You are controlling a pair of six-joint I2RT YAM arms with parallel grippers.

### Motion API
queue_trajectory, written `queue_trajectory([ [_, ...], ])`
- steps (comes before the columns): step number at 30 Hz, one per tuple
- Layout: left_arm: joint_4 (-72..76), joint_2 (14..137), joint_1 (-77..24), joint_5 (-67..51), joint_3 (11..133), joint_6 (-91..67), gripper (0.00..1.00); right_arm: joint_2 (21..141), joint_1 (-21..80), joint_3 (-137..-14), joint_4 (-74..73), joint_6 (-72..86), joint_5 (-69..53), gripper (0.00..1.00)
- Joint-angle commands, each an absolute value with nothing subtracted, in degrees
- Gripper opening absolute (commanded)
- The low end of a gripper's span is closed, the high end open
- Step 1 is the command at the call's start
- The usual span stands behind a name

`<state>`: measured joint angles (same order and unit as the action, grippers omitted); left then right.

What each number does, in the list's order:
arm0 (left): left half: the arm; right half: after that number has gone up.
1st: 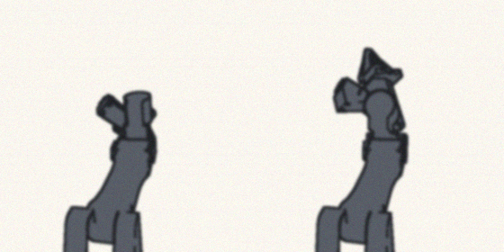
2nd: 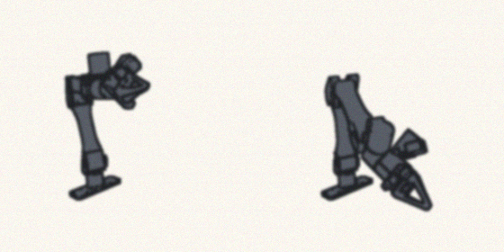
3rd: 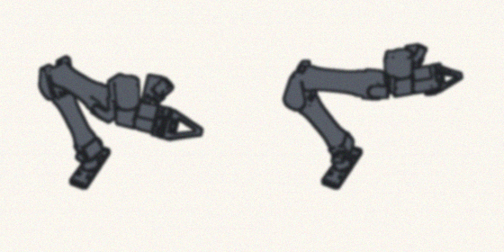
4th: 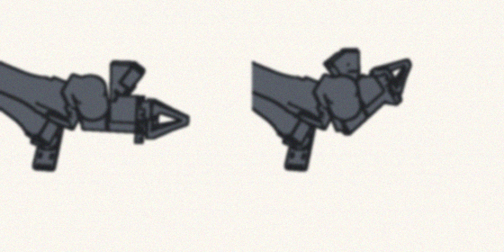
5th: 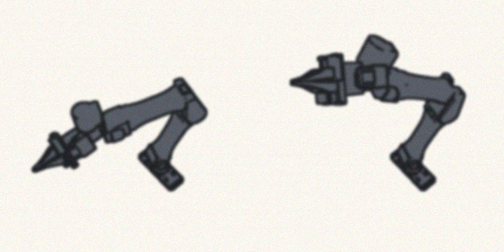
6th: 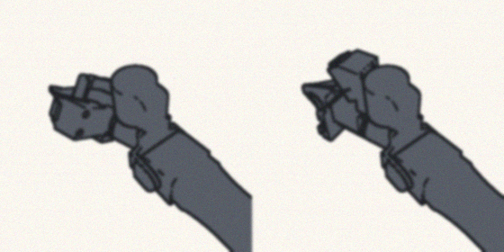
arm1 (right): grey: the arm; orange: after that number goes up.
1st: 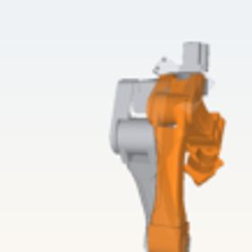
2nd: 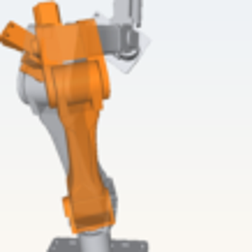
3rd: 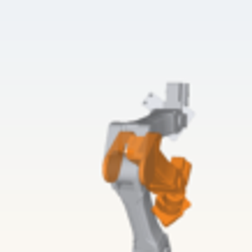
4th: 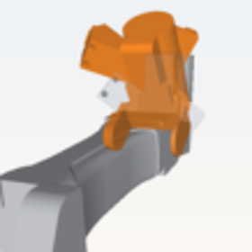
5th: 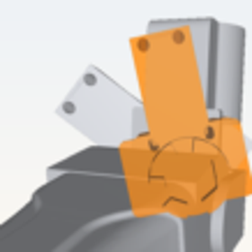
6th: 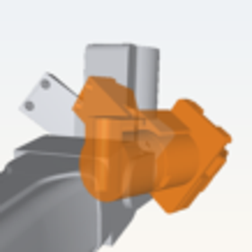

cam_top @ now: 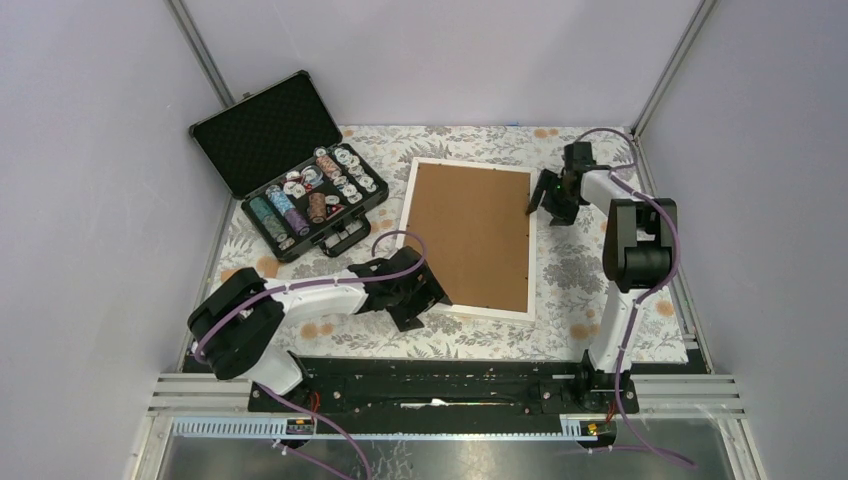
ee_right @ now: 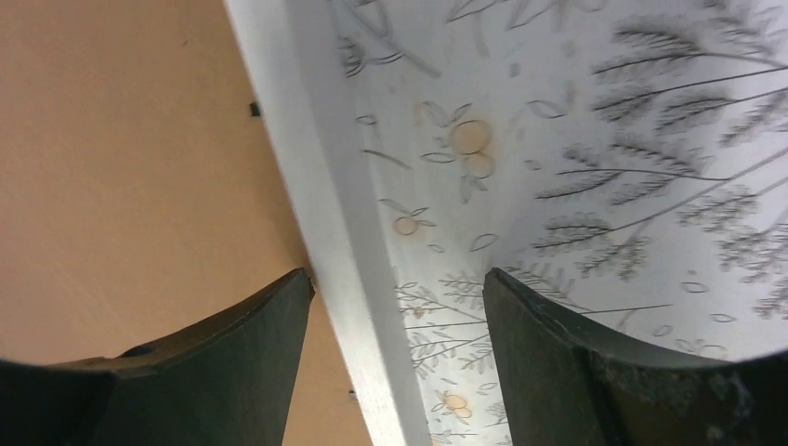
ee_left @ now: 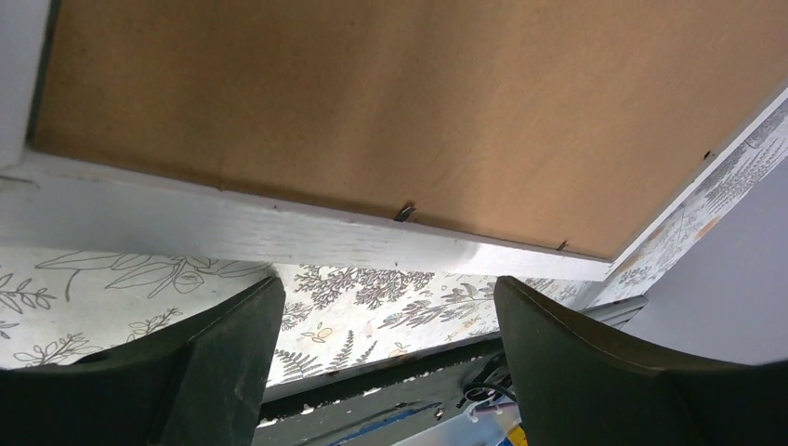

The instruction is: Put the photo into the frame

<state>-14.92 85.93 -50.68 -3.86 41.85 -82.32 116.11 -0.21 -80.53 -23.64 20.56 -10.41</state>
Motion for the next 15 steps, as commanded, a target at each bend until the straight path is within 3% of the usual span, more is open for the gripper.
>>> queue_trajectory([
  [1, -14.9, 88.0, -49.8, -0.3, 43.1, -81.5, 0.88, 119.0, 4.2, -81.9, -29.0, 18.7, -5.1, 0.74],
  [3, -15.2, 89.2, -49.0, -0.2, 43.9, -80.4, 0.88, 118.2, 4.5, -79.6, -29.1, 20.0, -3.1, 0.65],
  [5, -16.3, 90.6, -47.6, -0.2, 45.5, -77.5, 0.86, 115.2, 4.4, -74.4, -26.5, 22.6, -4.0, 0.48],
  [9, -18.5, 93.8, -43.5, 1.8, 49.0, -70.9, 0.84, 107.1, 4.1, -59.8, -19.5, 27.9, -8.7, 0.25],
  [12, -20.9, 96.0, -40.8, 3.8, 52.5, -65.2, 0.83, 100.0, 4.1, -50.1, -15.6, 30.9, -11.8, 0.17],
  [15, -21.2, 97.8, -38.7, 4.5, 55.8, -59.4, 0.83, 92.7, 4.1, -42.5, -14.2, 34.1, -13.5, 0.16],
])
